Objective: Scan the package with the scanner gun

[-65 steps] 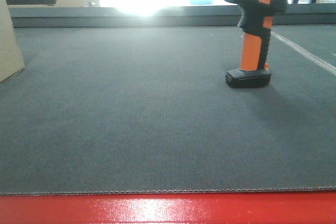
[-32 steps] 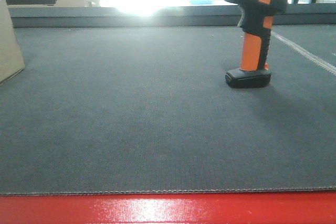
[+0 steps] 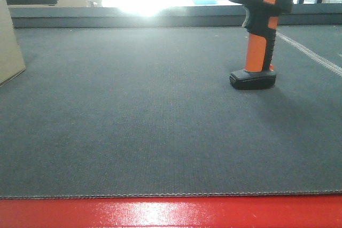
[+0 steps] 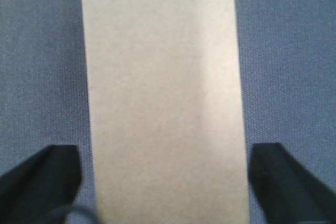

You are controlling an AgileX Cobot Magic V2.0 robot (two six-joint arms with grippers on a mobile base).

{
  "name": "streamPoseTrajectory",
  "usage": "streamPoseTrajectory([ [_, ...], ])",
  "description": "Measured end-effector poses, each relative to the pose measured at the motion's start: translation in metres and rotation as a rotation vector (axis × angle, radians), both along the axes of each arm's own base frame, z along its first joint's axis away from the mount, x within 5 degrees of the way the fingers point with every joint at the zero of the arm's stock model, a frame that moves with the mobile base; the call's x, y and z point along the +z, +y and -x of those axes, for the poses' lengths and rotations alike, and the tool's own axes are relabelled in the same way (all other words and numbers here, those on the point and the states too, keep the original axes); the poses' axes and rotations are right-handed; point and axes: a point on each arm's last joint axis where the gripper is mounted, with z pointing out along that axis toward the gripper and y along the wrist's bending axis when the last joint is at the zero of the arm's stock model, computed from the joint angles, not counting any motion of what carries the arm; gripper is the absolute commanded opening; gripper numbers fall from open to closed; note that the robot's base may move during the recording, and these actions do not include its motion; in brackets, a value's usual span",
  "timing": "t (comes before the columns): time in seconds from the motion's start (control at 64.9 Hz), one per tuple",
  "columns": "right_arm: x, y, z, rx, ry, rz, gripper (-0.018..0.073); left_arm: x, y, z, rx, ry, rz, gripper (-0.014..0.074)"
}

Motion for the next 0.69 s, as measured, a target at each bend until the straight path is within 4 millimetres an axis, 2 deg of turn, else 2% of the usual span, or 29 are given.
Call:
streamPoseTrajectory([
  [0.077, 0.000, 0.000, 0.000, 0.000, 0.002, 0.000, 0.0561, 0.000, 0.000, 0.000, 0.000, 0.005, 0.001, 0.0109],
  [0.17, 0.000, 0.000, 0.000, 0.000, 0.003, 0.000, 0.0561, 0.000, 0.000, 0.000, 0.002, 0.005, 0.002, -0.0110],
  [0.339, -0.001, 0.000, 0.000, 0.001, 0.008, 0.000, 0.0561, 0.001, -0.001, 0.002, 0.003, 0.025, 0.012, -0.0111],
  [0.431, -0.002, 0.000, 0.000, 0.004, 0.019, 0.001, 0.0561, 0.005, -0.006, 0.003, 0.004, 0.027, 0.071, -0.0111],
  [0.693, -0.006, 0.010, 0.002, 0.074, 0.068, 0.005, 0.0561, 0.052, -0.034, 0.019, -0.022, -0.122, 0.340, -0.0111],
])
